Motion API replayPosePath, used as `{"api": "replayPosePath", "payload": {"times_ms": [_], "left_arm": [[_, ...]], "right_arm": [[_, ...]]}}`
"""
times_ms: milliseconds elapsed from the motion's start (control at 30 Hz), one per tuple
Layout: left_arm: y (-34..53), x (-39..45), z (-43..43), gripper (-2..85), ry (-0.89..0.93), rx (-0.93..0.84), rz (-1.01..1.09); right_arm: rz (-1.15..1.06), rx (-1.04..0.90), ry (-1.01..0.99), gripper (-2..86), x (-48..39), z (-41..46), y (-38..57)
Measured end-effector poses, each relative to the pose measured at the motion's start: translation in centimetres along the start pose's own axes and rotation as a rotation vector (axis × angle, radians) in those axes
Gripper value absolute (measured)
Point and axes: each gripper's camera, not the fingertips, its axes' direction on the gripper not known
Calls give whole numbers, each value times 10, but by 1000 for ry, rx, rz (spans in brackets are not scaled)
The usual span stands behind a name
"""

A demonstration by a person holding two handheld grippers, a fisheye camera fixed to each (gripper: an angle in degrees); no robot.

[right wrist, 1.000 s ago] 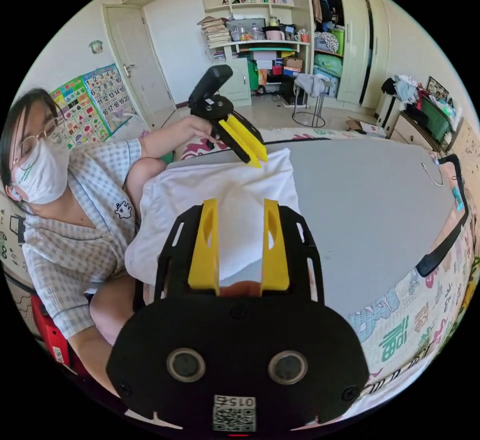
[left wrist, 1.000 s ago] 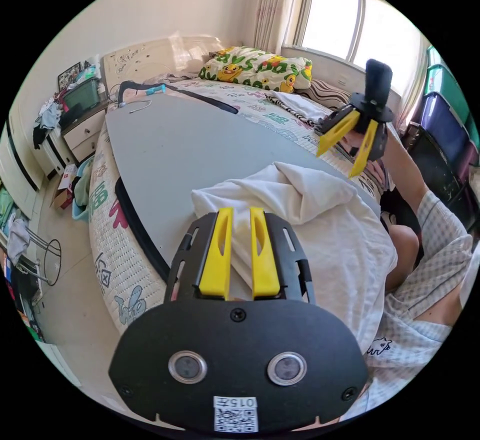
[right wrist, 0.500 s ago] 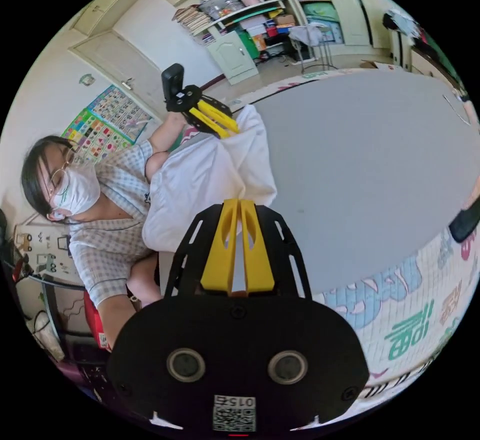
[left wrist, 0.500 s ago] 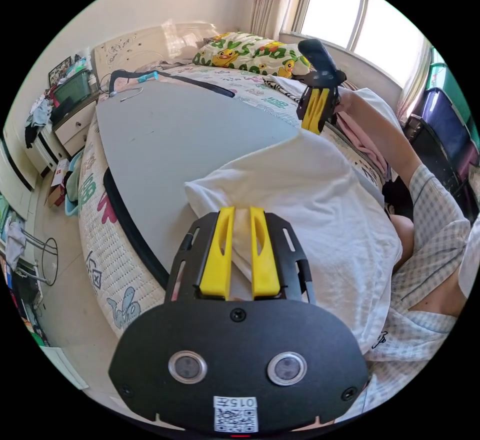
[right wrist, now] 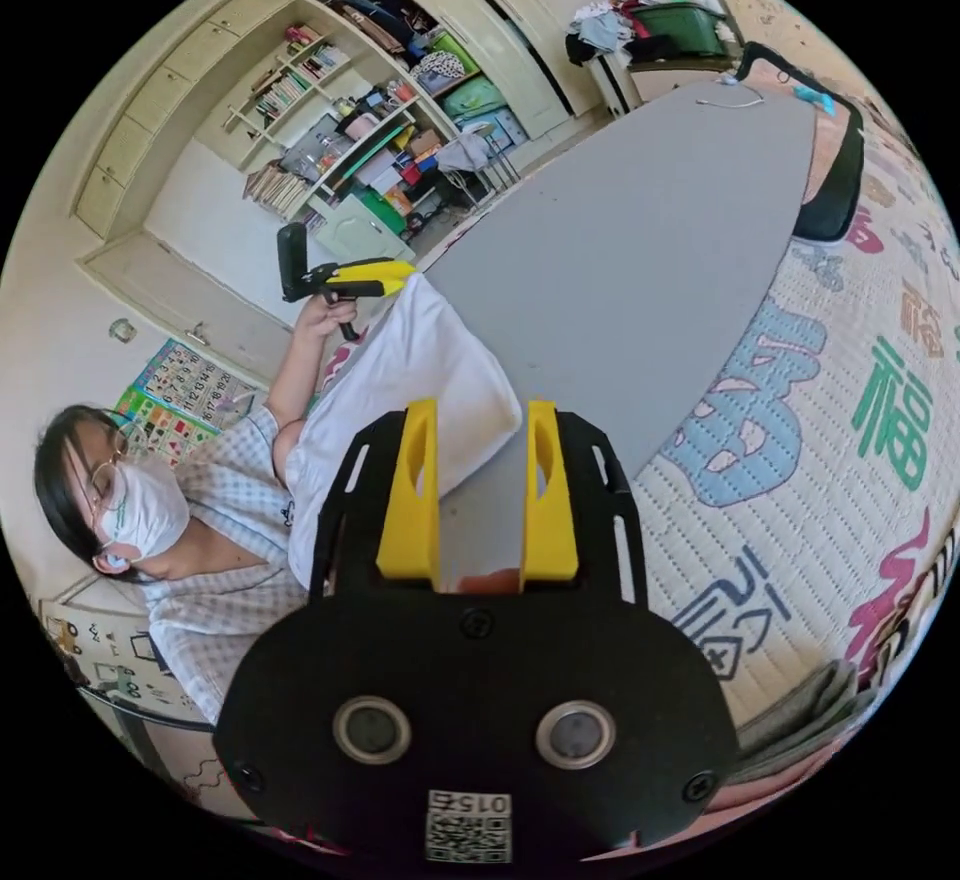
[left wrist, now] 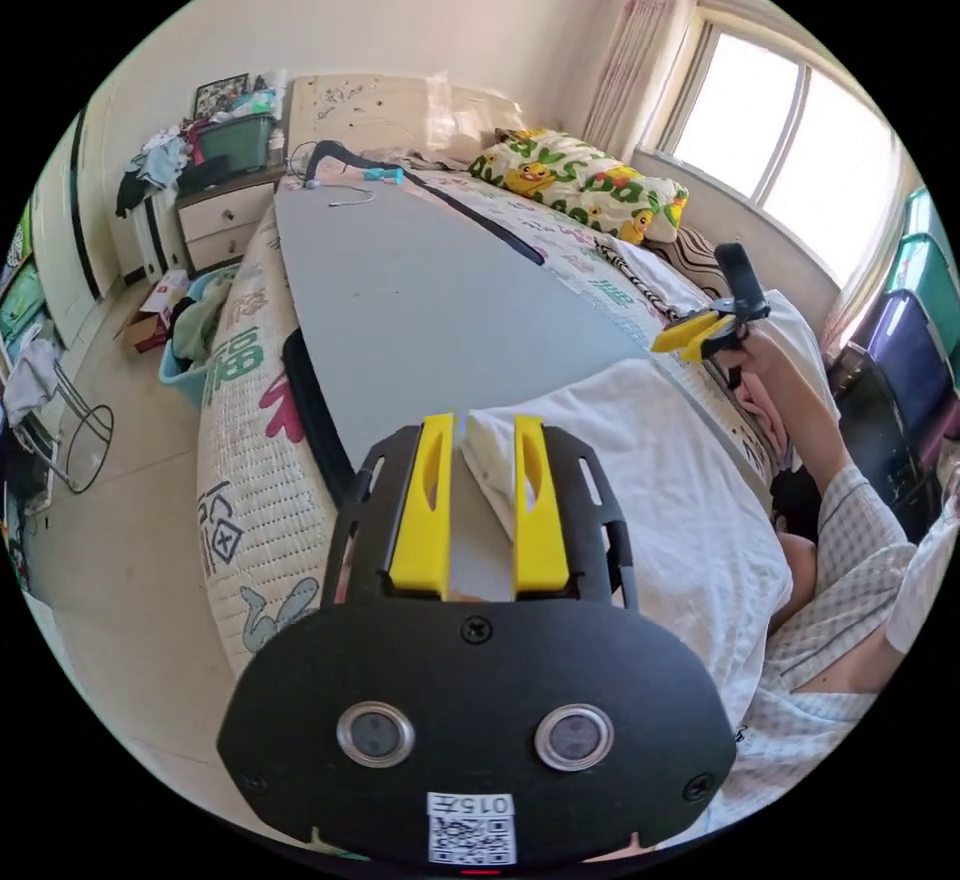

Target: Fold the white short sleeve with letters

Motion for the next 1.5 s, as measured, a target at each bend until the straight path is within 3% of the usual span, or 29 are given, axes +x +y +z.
{"api": "replayPosePath", "payload": {"times_ms": [133,433,633,967,1167,1500], "left_arm": [[-10,-8,22,136,-10,-105,10],[-10,-27,28,51,116,-141,101],[2,-14,-46,24,124,84,133],[39,113,-240,11,29,519,364],[53,167,-289,9,-22,603,418],[61,219,-266,8,137,633,506]], "right_arm": [[40,19,48,136,-19,31,12],[100,136,48,87,-53,43,45],[-21,309,193,51,-148,20,93],[-302,651,448,46,-382,-63,208],[-391,679,723,27,-490,-65,270],[-290,864,710,-9,-542,-125,376]]}}
